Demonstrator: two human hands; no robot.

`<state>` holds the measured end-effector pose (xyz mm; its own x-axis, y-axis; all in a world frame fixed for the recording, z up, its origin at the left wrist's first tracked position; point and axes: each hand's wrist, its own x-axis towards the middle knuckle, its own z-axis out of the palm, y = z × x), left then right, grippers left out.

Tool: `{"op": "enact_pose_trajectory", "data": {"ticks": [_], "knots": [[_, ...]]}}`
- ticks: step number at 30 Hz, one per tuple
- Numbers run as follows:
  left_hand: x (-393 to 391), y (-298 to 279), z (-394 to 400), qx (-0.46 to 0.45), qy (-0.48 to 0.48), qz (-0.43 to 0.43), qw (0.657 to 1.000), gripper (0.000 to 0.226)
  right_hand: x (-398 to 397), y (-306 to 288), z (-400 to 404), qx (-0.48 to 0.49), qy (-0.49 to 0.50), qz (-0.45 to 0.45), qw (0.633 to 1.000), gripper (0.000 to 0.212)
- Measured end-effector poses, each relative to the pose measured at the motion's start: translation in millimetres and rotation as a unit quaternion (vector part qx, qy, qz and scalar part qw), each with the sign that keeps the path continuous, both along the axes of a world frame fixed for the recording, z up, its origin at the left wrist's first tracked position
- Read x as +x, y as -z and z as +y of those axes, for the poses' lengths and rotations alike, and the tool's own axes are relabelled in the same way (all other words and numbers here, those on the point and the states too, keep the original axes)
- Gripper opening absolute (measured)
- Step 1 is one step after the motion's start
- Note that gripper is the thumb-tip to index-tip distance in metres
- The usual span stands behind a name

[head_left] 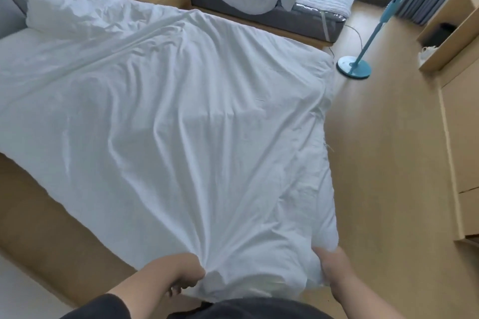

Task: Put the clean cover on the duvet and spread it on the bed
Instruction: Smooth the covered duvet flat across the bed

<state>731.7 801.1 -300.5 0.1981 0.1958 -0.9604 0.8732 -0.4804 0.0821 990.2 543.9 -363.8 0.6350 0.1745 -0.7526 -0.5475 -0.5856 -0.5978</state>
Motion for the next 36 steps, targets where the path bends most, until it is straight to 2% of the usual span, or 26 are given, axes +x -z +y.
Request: {"op": "enact_pose_trajectory", "data": {"ticks": [2,4,9,14,18,22,26,31,36], "knots": [[-4,5,-10,0.029,0.070,-0.002,0.997,0.033,-8,-9,-4,-0.083,-0.071,-0.010,0.994,0.009],[-3,5,-18,0.054,0.067,-0.053,0.995,0.034,-15,-19,-12,-0.128,-0.128,-0.020,0.983,0.011],[23,-20,-29,0.124,0.032,-0.195,0.972,0.024,-18,-49,-22,-0.079,-0.144,-0.026,0.986,0.017],[86,-37,-50,0.104,0.055,-0.222,0.968,0.020,14,-68,-38,-0.025,-0.166,-0.039,0.985,0.013],[160,-32,-78,0.091,0.068,-0.217,0.970,0.018,66,-72,-73,0.025,-0.163,-0.026,0.986,0.010],[252,-35,-121,0.093,0.083,-0.225,0.966,0.016,146,-79,-127,0.023,-0.176,-0.039,0.983,0.007],[348,-49,-151,0.101,0.091,-0.260,0.956,0.019,231,-95,-164,0.025,-0.147,-0.063,0.987,0.007],[437,-61,-169,0.093,0.078,-0.311,0.943,0.023,305,-111,-182,0.032,-0.114,-0.081,0.990,0.009],[517,-61,-162,0.059,0.059,-0.340,0.937,0.028,372,-101,-171,-0.011,-0.147,-0.073,0.986,0.009]]}}
